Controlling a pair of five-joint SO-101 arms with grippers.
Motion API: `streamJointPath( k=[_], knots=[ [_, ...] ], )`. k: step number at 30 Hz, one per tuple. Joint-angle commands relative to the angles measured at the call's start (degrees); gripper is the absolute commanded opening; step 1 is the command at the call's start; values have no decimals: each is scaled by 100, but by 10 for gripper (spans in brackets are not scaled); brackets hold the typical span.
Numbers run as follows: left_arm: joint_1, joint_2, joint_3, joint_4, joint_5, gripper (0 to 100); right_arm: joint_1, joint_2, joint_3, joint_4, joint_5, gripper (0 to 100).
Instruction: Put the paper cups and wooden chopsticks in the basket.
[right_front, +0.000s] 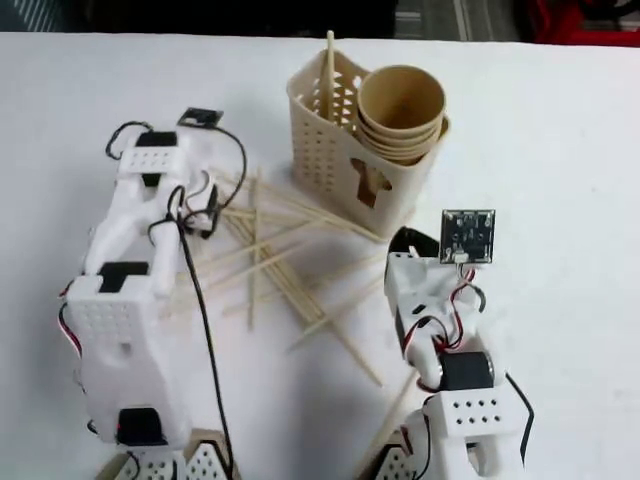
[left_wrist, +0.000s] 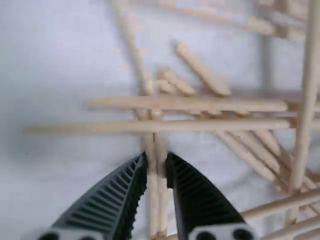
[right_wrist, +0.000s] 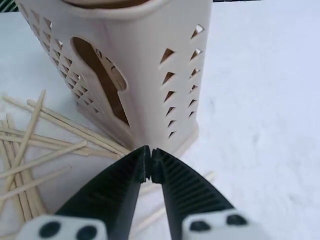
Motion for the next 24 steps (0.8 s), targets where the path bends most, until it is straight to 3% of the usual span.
streamJointPath(
  k=[1, 5, 15, 24],
  knots=[
    [-127, 13, -158, 105, -18, 23, 66, -154, -44, -101, -53, 19],
    [-470, 4, -158, 273, -70, 23, 66, -154, -44, -101, -62, 19],
    [-1455, -57, -422, 791, -1538, 23, 66, -154, -44, -101, -62, 19],
    [-2018, -57, -2145, 2198, -2286, 23, 66, -154, -44, -101, -62, 19]
  ],
)
